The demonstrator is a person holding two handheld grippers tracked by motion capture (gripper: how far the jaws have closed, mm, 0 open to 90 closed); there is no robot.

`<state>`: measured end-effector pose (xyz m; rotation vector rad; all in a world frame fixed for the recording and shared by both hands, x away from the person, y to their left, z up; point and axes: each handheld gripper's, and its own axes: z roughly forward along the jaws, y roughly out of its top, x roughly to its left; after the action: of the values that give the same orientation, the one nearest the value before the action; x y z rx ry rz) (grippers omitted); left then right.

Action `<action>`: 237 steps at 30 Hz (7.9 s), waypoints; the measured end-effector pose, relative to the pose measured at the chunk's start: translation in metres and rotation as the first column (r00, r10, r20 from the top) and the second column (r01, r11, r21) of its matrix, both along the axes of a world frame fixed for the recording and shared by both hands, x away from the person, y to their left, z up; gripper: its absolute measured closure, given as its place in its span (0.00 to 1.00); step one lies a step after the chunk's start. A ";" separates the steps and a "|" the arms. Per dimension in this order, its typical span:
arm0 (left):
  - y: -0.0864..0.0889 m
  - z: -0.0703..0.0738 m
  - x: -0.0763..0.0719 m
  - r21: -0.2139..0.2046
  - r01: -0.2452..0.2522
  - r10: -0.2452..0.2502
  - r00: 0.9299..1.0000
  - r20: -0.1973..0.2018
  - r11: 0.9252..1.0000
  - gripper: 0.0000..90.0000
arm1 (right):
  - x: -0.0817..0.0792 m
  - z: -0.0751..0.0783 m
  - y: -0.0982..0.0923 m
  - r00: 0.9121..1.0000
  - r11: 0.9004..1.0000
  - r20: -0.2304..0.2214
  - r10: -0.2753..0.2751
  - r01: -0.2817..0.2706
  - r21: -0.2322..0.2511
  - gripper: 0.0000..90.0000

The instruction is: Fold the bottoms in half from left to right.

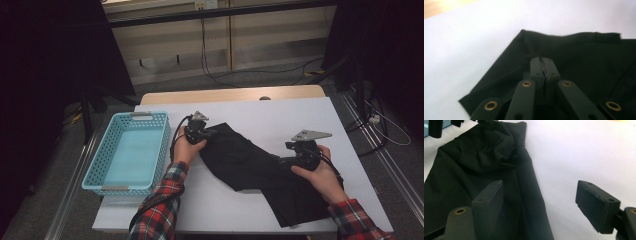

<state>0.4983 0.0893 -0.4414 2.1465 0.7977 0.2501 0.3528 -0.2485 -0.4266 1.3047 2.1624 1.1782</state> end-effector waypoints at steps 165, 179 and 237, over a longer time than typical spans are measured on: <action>0.035 0.015 -0.043 -0.022 -0.185 0.185 0.983 0.012 0.982 0.21 | 0.002 -0.028 0.005 0.991 0.998 -0.136 0.016 -0.023 -0.054 0.99; 0.031 0.014 -0.045 -0.024 -0.161 0.161 0.987 0.023 0.987 0.21 | 0.040 -0.028 -0.015 0.991 0.997 -0.125 -0.053 0.045 -0.066 1.00; 0.030 0.015 -0.049 -0.030 -0.129 0.131 0.991 0.041 0.991 0.15 | -0.056 -0.018 -0.099 0.964 0.986 -0.206 -0.167 0.159 -0.057 1.00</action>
<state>0.4495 0.1188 -0.4261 2.0594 0.9122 0.3502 0.2964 -0.3474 -0.4447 1.6195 2.1576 0.9653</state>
